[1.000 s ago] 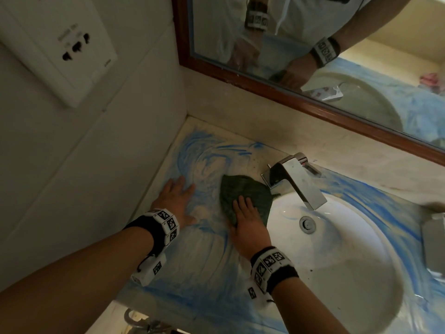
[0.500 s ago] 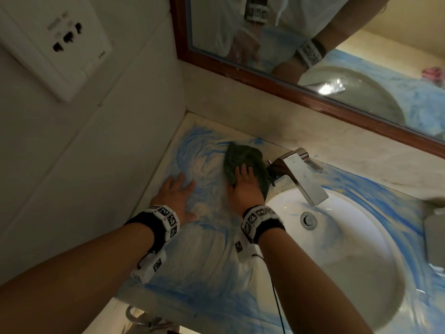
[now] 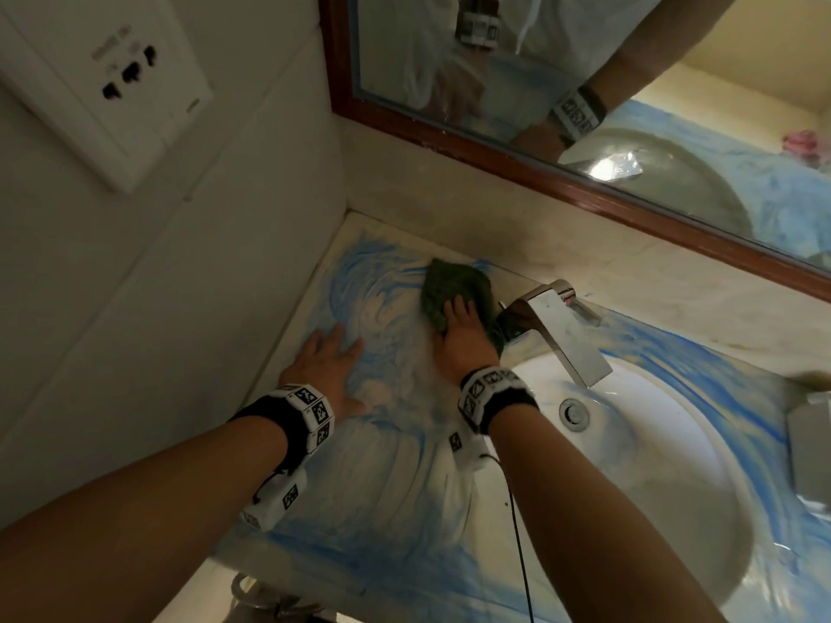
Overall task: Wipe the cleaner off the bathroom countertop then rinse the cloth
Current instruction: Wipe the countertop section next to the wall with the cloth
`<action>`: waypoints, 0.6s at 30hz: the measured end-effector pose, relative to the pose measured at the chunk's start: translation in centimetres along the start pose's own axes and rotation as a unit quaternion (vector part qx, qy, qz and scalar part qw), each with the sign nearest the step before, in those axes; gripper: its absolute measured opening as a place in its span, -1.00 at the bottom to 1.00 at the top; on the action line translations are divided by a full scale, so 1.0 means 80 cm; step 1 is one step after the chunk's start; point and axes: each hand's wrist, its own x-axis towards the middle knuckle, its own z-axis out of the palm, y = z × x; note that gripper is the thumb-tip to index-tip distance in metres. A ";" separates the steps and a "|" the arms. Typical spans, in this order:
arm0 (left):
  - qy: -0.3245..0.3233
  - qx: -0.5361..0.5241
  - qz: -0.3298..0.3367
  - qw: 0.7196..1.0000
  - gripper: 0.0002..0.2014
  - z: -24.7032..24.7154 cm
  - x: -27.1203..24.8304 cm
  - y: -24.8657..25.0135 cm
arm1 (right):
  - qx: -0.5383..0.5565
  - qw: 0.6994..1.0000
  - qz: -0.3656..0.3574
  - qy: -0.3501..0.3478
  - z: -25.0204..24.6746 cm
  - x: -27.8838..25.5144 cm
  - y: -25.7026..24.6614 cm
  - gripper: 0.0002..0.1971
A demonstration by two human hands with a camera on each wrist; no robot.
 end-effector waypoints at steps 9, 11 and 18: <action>0.002 0.003 0.006 1.000 0.04 -0.004 -0.003 0.003 | -0.010 1.000 -0.019 -0.002 0.026 -0.052 -0.022 -0.34; 0.009 0.003 0.007 1.000 0.04 -0.002 -0.001 0.002 | -0.025 0.999 -0.045 -0.008 0.040 -0.076 -0.023 -0.33; 0.005 -0.001 0.002 1.000 0.06 0.000 0.001 0.000 | -0.003 1.000 -0.024 -0.004 0.013 -0.020 -0.005 -0.37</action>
